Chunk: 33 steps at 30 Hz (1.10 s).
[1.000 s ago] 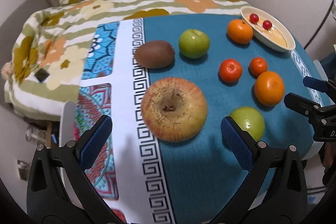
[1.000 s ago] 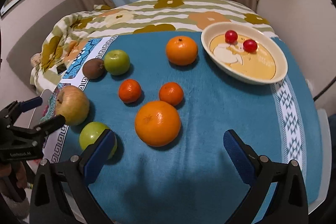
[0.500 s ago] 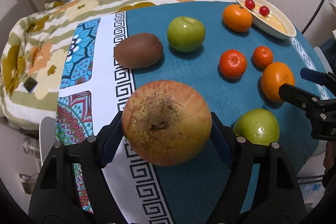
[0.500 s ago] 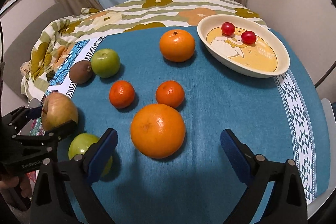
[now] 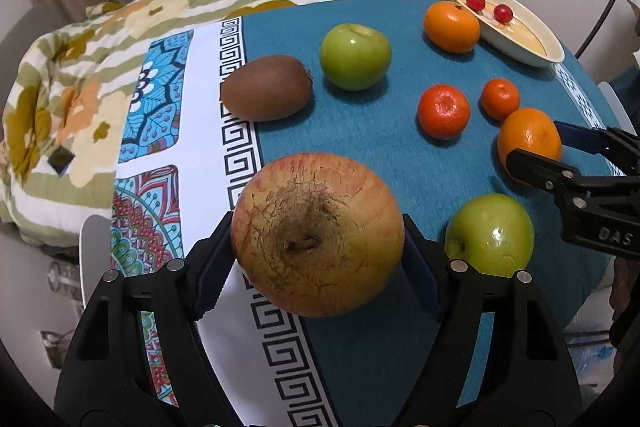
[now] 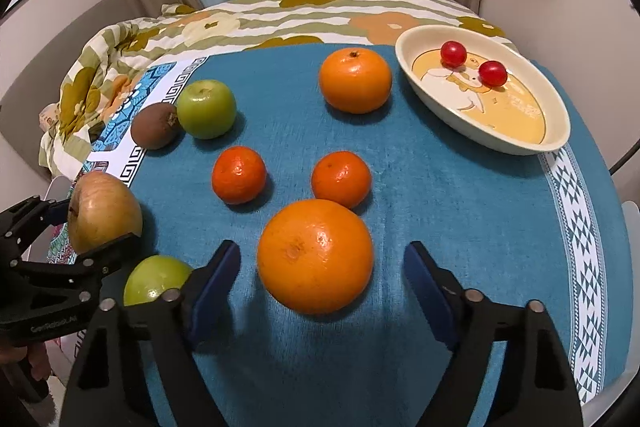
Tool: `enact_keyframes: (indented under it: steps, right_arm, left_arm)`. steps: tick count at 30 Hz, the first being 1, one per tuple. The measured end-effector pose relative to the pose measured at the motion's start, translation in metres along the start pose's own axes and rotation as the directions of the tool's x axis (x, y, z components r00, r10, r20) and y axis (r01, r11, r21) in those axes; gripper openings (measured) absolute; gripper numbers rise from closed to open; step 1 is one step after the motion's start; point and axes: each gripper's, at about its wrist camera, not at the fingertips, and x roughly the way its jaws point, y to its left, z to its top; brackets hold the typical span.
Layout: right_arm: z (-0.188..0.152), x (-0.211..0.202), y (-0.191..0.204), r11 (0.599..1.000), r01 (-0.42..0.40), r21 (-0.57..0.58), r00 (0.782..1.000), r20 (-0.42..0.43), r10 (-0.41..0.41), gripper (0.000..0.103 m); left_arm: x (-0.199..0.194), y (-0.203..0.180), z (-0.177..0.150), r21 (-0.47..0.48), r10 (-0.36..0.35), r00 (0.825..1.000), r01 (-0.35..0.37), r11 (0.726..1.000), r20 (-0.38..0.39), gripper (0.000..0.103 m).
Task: Organize fruits
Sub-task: 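Grasp the large apple with the left tool while the right tool grasps an orange, then carry the apple and orange over the cream bowl with both tools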
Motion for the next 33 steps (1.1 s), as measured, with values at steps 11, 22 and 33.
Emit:
enact_keyframes:
  steps: [11,22,33]
  right_arm:
    - [-0.001,0.004,0.006,0.999,-0.010,-0.039,1.000,-0.006,0.010,0.055]
    - [0.009,-0.028,0.012,0.997,-0.025,-0.072,0.999,0.019,0.027,0.055]
    - [0.031,-0.090,-0.008,0.999,-0.032,-0.016,0.995,0.096,0.033,0.055]
  left_arm:
    - [-0.008,0.007,-0.011,-0.040,0.013,1.000,-0.014,0.999,-0.012,0.081]
    - [-0.043,0.009,-0.003,-0.063,0.012,1.000,-0.010,0.998,0.027,0.081]
    - [-0.094,-0.015,0.037,-0.008,-0.033,0.992,0.034,0.999,0.118,0.081]
